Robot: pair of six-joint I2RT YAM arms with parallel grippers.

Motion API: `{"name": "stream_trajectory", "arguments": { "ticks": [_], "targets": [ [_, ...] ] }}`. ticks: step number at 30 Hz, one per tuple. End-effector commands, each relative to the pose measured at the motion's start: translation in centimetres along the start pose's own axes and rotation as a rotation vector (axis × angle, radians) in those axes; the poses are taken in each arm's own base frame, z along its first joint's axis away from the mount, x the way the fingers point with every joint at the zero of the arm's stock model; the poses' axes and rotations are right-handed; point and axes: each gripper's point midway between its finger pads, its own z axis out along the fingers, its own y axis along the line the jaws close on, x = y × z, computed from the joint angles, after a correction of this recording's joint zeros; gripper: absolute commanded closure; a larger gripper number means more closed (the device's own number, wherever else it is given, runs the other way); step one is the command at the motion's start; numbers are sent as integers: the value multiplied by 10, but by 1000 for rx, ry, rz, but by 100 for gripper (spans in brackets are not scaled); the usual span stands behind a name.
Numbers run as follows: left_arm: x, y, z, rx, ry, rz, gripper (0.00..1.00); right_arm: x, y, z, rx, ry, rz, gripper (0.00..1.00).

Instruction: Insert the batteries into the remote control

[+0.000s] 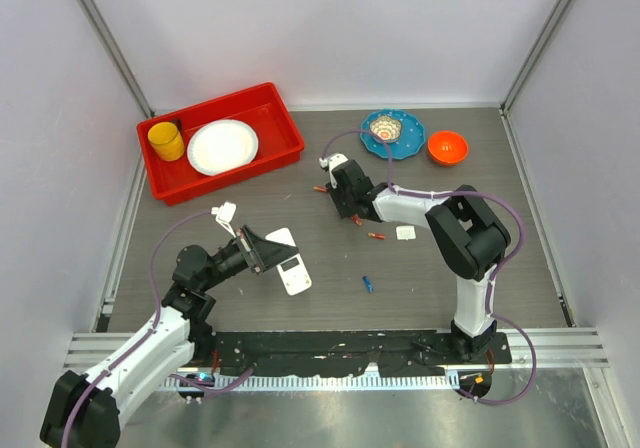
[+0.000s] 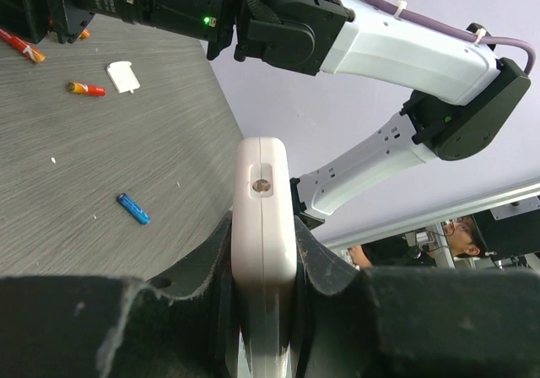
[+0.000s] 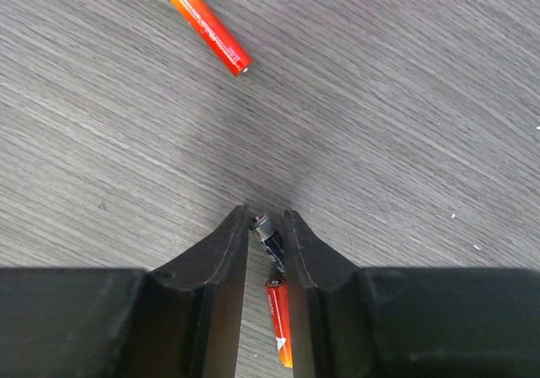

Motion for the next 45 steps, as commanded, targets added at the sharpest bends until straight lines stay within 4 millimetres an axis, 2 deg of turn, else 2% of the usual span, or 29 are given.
{"name": "stream_trajectory", "arguments": {
  "ticks": [1,7,9,13,16,20,31,34,37,45],
  "targets": [
    [-8,-13,0,48,-30,31,100,-3,-12,-4,34,-3,49,73],
    [-8,-12,0,44,-33,26,100,-11,-37,-7,80,-22,153,81],
    [-8,-11,0,41,-35,23,100,-12,-38,-7,64,-28,170,81],
    [-8,-10,0,39,-36,20,100,-12,-35,-9,39,-29,173,70],
    [-8,-10,0,40,-36,21,100,-11,-36,-10,45,-25,178,65],
    [-7,-10,0,41,-32,17,100,-7,-39,-10,64,-12,176,62],
    [-7,-9,0,40,-35,22,100,2,-51,-16,121,17,183,66],
    [-7,-9,1,40,-31,21,100,5,-49,-19,115,20,192,61],
    [-7,-9,2,40,-26,20,100,9,-50,-20,116,27,191,60],
    [-8,-11,3,49,-25,24,100,14,-47,-14,100,48,188,67]
  ]
}}
